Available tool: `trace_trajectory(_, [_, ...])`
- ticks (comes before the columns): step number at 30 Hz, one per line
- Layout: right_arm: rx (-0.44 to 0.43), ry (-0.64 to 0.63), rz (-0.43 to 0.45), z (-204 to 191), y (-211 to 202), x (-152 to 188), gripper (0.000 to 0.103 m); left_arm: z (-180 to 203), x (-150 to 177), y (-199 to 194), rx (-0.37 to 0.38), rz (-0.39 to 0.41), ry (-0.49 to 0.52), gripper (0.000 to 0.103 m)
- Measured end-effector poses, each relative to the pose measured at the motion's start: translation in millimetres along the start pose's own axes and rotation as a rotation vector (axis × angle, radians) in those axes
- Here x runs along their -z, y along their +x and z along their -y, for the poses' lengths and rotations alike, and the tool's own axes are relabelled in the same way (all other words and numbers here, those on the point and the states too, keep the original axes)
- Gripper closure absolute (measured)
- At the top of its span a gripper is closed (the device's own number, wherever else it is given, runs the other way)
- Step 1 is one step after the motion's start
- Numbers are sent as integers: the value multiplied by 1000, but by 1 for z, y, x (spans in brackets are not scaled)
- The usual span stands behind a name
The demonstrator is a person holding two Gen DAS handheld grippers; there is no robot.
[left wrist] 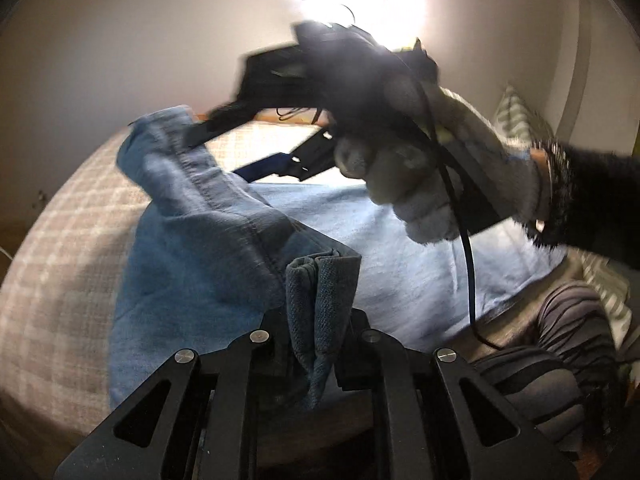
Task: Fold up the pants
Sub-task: 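Bring the right tool beside the left tool and grasp the same jeans edge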
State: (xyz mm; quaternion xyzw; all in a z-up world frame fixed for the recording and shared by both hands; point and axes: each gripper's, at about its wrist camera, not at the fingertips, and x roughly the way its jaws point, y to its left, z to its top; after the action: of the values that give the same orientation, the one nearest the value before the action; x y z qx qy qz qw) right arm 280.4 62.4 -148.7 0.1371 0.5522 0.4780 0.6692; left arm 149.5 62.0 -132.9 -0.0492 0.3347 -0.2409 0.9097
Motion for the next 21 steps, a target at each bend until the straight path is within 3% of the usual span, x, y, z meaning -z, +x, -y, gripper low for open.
trace_trajectory(6, [28, 71, 1, 20, -14, 9, 20, -23, -1, -18, 29, 64, -129, 92])
trace_trajectory(13, [-101, 186, -22, 30, -6, 30, 17, -36, -5, -37, 63, 140, -229, 92])
trace_trajectory(17, [-150, 212, -10, 30, 7, 35, 19, -27, -5, -39, 101, 141, -199, 92])
trace_trajectory(18, [-166, 219, 0, 29, 11, 34, 22, -23, -6, -39, 96, 132, -172, 92])
trace_trajectory(20, [-162, 228, 54, 26, 13, 33, 62, -17, -6, -36, 76, 108, -133, 92])
trace_trajectory(21, [-125, 226, 64, 22, 14, 31, 69, -15, -6, -33, 66, 91, -117, 92])
